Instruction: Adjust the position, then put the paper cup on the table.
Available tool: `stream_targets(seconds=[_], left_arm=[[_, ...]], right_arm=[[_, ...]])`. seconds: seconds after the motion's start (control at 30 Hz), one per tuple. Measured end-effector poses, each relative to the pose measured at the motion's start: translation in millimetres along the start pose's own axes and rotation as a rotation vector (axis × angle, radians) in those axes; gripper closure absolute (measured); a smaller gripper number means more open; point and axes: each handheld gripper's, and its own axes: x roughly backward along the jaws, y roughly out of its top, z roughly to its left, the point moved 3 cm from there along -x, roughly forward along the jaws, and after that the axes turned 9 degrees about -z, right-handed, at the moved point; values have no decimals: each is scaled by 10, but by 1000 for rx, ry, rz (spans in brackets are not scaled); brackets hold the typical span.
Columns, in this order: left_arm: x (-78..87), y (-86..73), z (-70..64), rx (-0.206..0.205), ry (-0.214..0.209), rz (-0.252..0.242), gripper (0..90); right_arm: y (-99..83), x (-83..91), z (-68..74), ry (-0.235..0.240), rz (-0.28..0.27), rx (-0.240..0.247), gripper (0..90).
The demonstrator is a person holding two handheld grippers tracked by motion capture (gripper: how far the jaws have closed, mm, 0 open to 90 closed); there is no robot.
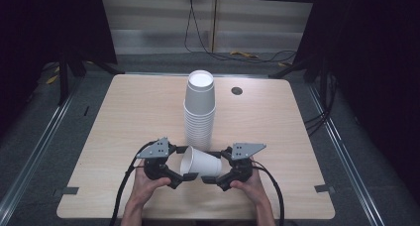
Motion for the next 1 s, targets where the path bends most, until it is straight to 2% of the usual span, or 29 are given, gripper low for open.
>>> stream_targets(seconds=[0.1, 0.23, 0.27, 0.3, 0.43, 0.57, 0.63, 0.7, 0.8, 0.9, 0.97, 1.0], left_arm=[[24, 9, 6, -5, 32, 10, 108], [53, 17, 24, 2, 27, -1, 108], [64, 18, 32, 1, 36, 2, 108], [75, 17, 36, 3, 66, 5, 108], [128, 1, 60, 13, 78, 3, 108], [192, -3, 75, 6, 86, -5, 108], [227, -2, 88, 6, 110, -7, 107], [255, -4, 96, 11, 115, -6, 107], [287, -8, 111, 13, 132, 1, 106], [324, -9, 125, 9, 139, 8, 106], [341, -8, 132, 10, 144, 14, 106], [354, -9, 141, 14, 147, 16, 106]], right_arm=[[1, 31, -6, -20, -11, 1, 136], [13, 67, -25, -46, -28, 2, 134], [13, 75, -28, -57, -31, 5, 137], [12, 82, -29, -63, -33, 8, 136], [-3, 109, -40, -106, -43, 14, 136], [-13, 126, -42, -143, -49, 15, 135], [-22, 138, -45, -160, -55, 20, 135], [-27, 150, -49, -168, -64, 18, 133], [-27, 165, -64, -211, -69, 17, 134], [-36, 188, -65, -297, -81, 42, 136], [-42, 194, -66, -311, -82, 48, 135], [-48, 201, -72, -341, -87, 58, 136]])
